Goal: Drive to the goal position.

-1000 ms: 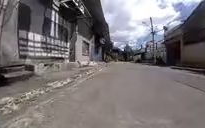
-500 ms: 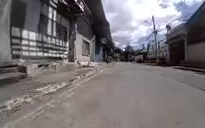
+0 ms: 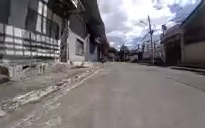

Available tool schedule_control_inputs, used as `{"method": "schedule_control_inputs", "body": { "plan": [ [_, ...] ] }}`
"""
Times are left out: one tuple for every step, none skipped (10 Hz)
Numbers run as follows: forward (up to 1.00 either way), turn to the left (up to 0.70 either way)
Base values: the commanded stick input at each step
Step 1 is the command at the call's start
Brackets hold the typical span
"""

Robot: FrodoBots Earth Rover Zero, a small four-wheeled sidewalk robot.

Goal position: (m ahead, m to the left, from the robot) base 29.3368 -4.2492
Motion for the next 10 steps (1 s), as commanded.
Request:
{"method": "schedule_control_inputs", "body": {
  "plan": [
    [0.85,0.00],
    [0.85,0.00],
    [0.85,0.00],
    [0.85,0.00],
    [0.85,0.00],
    [0.85,0.00],
    [0.85,0.00],
    [0.85,0.00],
    [0.85,0.00],
    [0.85,0.00]
  ]
}}
